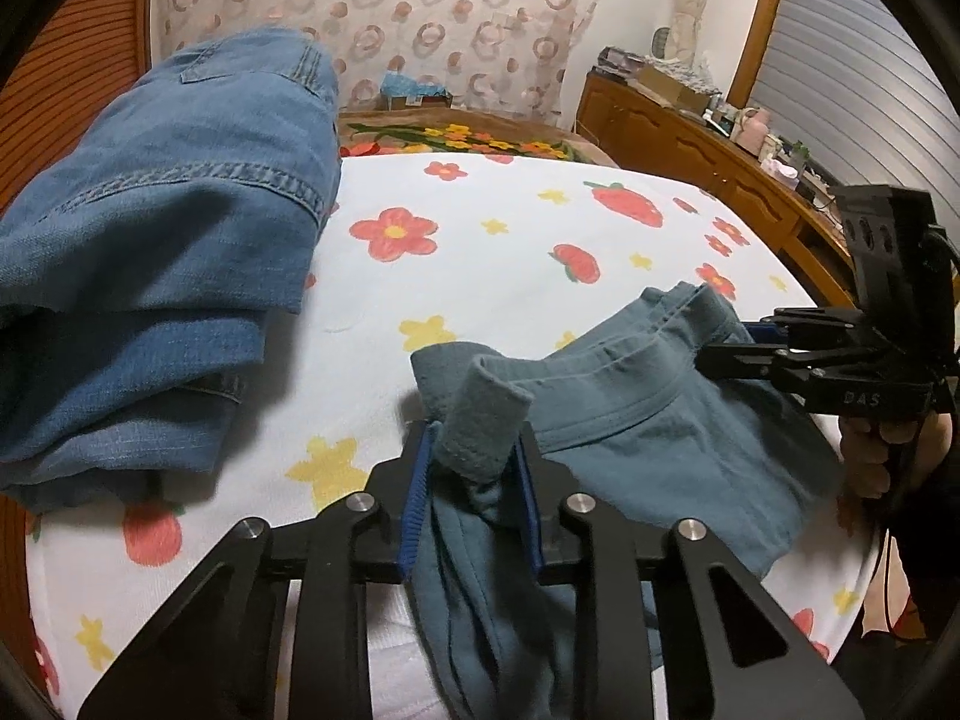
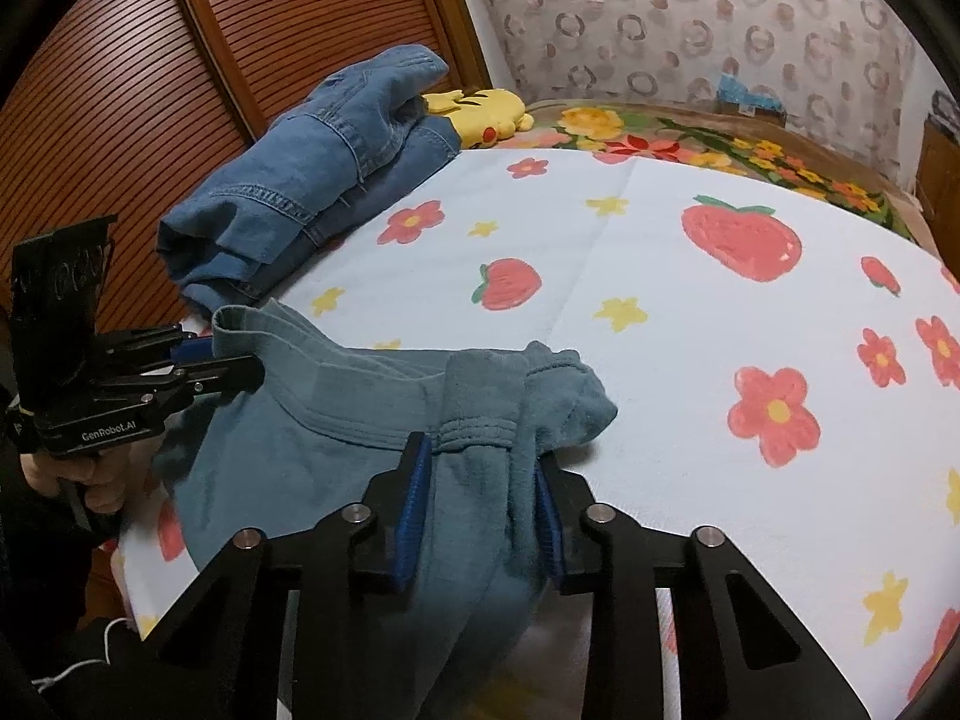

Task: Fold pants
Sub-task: 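Grasp the waistband with both grippers and lift the folded shorts up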

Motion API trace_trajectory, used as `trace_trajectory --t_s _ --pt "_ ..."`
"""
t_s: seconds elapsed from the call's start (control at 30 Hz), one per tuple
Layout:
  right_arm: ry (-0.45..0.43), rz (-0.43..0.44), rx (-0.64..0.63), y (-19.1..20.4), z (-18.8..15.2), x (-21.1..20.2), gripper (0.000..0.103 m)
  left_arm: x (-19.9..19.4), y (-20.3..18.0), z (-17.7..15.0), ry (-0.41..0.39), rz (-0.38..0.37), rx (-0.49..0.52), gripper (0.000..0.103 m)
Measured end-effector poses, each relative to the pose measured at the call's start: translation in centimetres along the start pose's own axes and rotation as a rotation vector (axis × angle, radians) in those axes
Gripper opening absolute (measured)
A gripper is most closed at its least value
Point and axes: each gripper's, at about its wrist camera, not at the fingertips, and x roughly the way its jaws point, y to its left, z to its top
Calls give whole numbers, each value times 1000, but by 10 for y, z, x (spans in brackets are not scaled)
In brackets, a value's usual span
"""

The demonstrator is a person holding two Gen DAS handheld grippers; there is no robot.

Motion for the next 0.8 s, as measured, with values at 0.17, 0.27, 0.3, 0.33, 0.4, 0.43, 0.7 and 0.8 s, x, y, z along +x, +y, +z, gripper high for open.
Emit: trace_trajectory --t_s 0.17,0.27,0.3,0.33,0.4,0.43,0.7,0.8 --pt "-21 4 5 4 -1 -4 23 -7 -7 -1 -14 -13 23 15" --pt "-39 1 -7 10 -3 -12 21 -15 -13 0 -33 -24 33 14" --pt "-48 3 -8 12 -3 -15 20 -18 -14 0 -40 -23 36 14" --pt "-57 7 -7 13 -4 -18 20 -22 -16 0 -49 -22 38 14" --pt "-73 6 -11 17 -5 -25 19 -29 -18 1 -63 -21 41 13" --pt "-81 6 -14 18 -5 -29 19 -33 -19 2 -71 -20 43 13" --pt "-141 -13 -68 32 13 -62 19 -64 -25 25 -142 -2 58 13" --pt "-165 -18 -82 35 22 -71 19 -71 -24 33 -164 4 55 13"
